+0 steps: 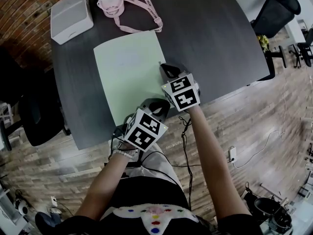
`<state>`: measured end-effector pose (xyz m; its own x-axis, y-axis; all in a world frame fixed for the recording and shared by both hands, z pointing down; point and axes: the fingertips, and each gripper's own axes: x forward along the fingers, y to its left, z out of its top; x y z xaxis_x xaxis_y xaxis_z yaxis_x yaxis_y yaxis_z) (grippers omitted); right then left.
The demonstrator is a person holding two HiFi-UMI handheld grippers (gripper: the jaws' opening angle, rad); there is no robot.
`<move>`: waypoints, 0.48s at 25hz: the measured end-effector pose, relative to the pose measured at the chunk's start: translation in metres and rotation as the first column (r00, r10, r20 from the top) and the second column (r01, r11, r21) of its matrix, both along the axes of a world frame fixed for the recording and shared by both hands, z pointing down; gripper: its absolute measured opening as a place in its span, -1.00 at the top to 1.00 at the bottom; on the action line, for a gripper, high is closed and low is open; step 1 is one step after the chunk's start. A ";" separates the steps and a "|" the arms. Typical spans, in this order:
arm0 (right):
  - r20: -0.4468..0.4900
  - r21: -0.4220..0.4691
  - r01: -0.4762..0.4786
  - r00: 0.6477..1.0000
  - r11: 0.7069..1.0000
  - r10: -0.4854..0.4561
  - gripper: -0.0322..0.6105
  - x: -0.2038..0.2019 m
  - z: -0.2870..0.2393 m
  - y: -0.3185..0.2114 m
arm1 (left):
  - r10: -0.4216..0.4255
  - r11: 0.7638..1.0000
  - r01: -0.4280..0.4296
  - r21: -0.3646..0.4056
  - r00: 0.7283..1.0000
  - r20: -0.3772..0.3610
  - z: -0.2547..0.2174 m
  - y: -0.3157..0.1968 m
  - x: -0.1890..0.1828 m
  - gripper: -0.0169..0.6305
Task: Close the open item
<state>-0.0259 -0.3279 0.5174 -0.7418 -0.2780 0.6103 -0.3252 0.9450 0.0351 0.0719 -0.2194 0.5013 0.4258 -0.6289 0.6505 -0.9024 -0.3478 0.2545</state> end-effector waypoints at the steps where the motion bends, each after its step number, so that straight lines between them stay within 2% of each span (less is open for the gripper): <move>1: -0.008 -0.012 -0.005 1.000 1.000 0.005 0.88 0.001 0.002 -0.001 | 0.004 1.000 -0.004 0.008 1.000 0.000 -0.001 0.001 0.000 0.93; 7: -0.023 -0.037 -0.026 0.999 0.999 0.025 0.88 0.001 0.006 -0.001 | 0.005 0.998 -0.005 0.055 1.000 -0.005 -0.012 0.009 -0.007 0.93; 12: 0.023 -0.023 -0.062 0.998 0.998 0.062 0.88 0.004 -0.003 -0.003 | -0.014 0.994 0.013 0.107 1.000 0.008 -0.029 0.022 -0.024 0.93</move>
